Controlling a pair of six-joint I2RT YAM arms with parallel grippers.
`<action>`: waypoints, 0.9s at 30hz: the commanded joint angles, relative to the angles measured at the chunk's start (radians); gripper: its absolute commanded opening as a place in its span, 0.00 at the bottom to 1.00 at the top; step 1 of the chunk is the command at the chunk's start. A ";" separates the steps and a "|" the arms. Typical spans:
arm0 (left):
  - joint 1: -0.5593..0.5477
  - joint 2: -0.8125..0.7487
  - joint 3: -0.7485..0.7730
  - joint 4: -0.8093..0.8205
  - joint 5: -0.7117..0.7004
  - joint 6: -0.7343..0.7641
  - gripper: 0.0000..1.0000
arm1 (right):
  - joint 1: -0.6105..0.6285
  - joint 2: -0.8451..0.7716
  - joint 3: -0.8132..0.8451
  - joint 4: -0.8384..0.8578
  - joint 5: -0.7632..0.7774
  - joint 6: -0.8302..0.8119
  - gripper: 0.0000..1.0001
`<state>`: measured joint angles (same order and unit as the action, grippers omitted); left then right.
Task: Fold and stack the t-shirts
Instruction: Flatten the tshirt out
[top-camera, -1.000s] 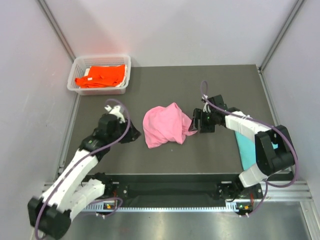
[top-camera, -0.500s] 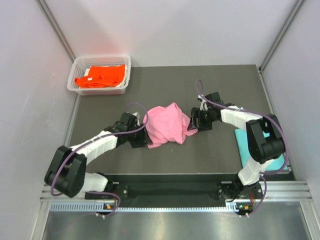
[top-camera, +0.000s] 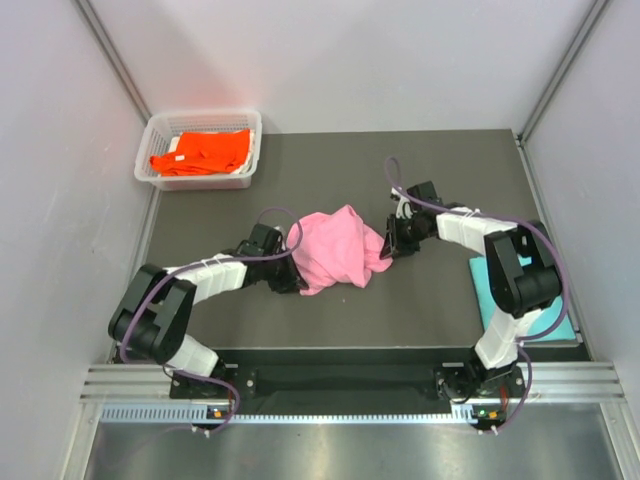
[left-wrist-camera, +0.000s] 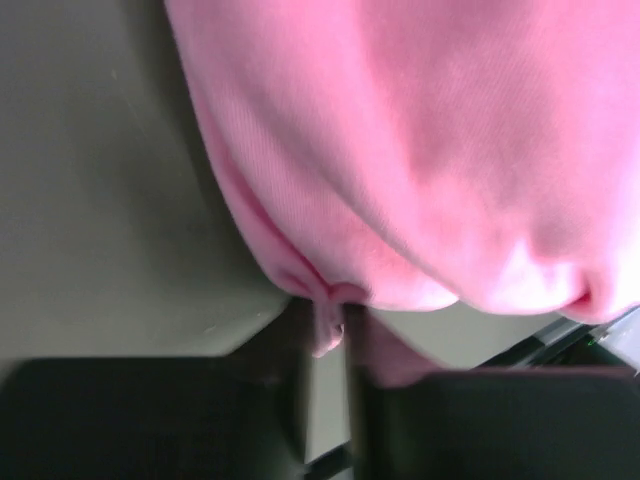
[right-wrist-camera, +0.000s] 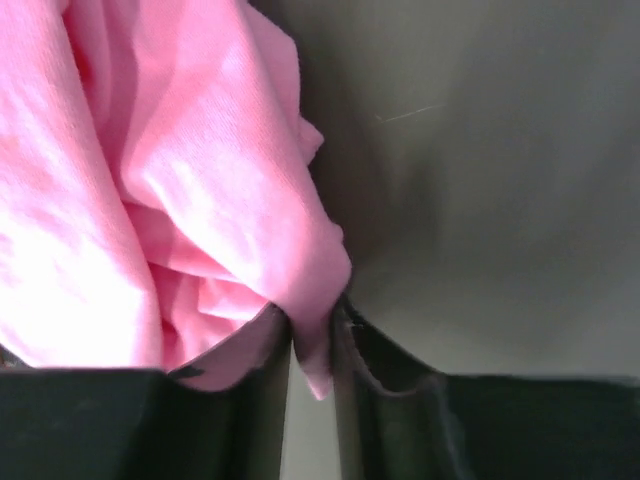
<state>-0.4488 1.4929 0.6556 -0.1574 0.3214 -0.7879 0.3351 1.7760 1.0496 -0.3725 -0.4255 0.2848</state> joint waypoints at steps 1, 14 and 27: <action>-0.005 0.049 0.033 0.036 -0.010 -0.008 0.08 | -0.004 -0.016 0.072 -0.015 0.059 -0.016 0.15; -0.002 -0.281 0.576 -0.616 -0.487 0.375 0.00 | -0.004 -0.462 0.225 -0.275 0.565 -0.029 0.00; -0.002 -0.565 0.656 -0.691 -0.777 0.469 0.00 | 0.012 -1.004 0.167 -0.407 0.496 0.019 0.00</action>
<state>-0.4545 0.9173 1.2995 -0.8490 -0.3561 -0.3626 0.3401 0.7574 1.2102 -0.7097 0.0731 0.2813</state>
